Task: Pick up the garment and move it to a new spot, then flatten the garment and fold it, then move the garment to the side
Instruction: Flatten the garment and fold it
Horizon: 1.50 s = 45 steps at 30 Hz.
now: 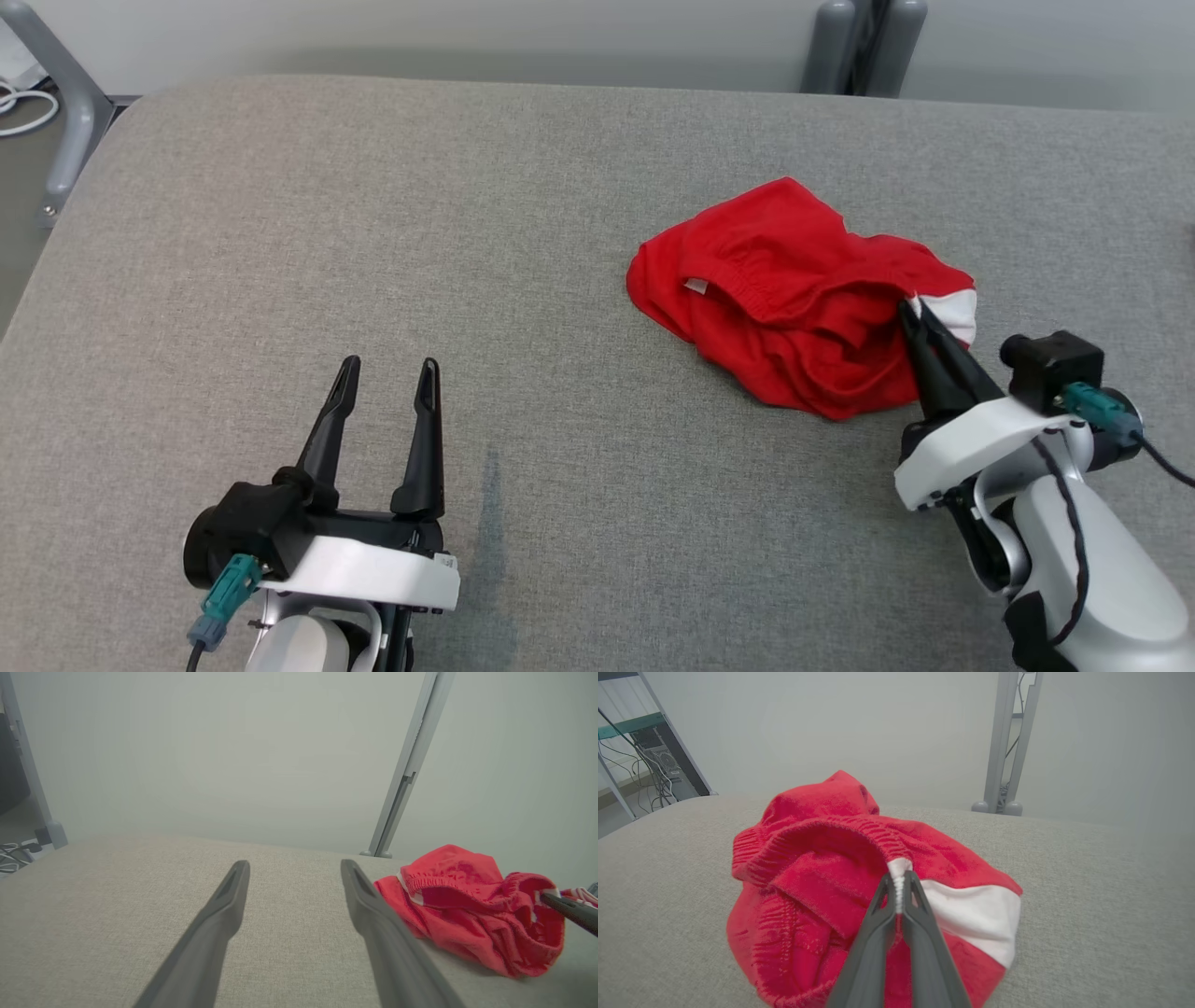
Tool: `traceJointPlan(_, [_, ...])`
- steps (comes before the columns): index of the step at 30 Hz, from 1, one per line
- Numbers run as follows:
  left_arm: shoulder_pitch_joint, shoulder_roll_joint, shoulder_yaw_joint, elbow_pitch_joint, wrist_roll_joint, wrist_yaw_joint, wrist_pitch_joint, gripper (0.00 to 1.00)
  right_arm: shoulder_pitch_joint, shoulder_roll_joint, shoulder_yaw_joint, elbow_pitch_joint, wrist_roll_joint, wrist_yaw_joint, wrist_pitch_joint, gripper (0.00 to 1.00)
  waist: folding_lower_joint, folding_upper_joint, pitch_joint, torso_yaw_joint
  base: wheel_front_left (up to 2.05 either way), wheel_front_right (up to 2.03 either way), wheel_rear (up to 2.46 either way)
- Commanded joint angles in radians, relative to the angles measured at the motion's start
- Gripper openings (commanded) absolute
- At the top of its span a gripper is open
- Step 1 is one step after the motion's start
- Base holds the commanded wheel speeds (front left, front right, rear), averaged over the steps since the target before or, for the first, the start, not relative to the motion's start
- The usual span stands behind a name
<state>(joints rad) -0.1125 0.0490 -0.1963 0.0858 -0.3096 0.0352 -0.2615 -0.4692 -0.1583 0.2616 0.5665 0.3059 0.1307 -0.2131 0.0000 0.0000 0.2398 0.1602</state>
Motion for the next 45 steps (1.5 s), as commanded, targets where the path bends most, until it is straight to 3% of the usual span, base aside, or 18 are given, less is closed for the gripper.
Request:
traceJointPlan(1, [-0.005,0.003,0.003,0.001,-0.005,0.004,-0.002,1.00,-0.016,-0.003,-0.021,-0.003,0.014,0.000,-0.014,0.00,0.0000,0.0000,-0.006,-0.003,0.00,0.00,0.00])
traceJointPlan(14, [0.016,0.003,-0.006,0.005,-0.005,0.006,-0.002,1.00,-0.203,-0.123,-0.214,-0.069,-0.038,0.000,-0.011,0.00,0.0000,0.0000,-0.050,0.004,0.00,0.00,0.00])
traceJointPlan(22, [0.026,0.003,-0.012,0.006,-0.007,0.004,-0.002,1.00,-0.357,-0.163,-0.221,-0.144,-0.085,0.000,-0.006,0.00,0.0000,0.0000,-0.076,0.023,0.00,0.00,0.00])
traceJointPlan(30, [0.039,0.004,-0.022,0.008,-0.009,0.001,-0.002,1.00,-0.393,-0.134,0.108,-0.187,-0.042,0.000,0.081,0.00,0.0000,0.0000,-0.094,0.054,0.00,0.00,0.00])
traceJointPlan(37, [0.038,0.004,-0.040,0.008,-0.021,0.005,-0.002,1.00,-0.307,-0.042,0.382,-0.083,0.072,0.000,0.113,0.00,0.0000,0.0000,-0.085,0.094,0.00,0.00,0.00])
traceJointPlan(44, [0.020,0.003,-0.070,0.012,-0.034,0.011,-0.002,1.00,-0.345,0.015,0.580,0.085,0.150,0.000,0.065,0.00,0.0000,0.0000,-0.069,0.130,0.00,0.00,0.00])
traceJointPlan(45, [0.020,0.004,-0.072,0.012,-0.036,0.014,-0.002,1.00,-0.356,0.021,0.600,0.108,0.157,0.000,0.056,0.13,0.0000,0.0000,-0.069,0.134,0.00,0.00,0.00])
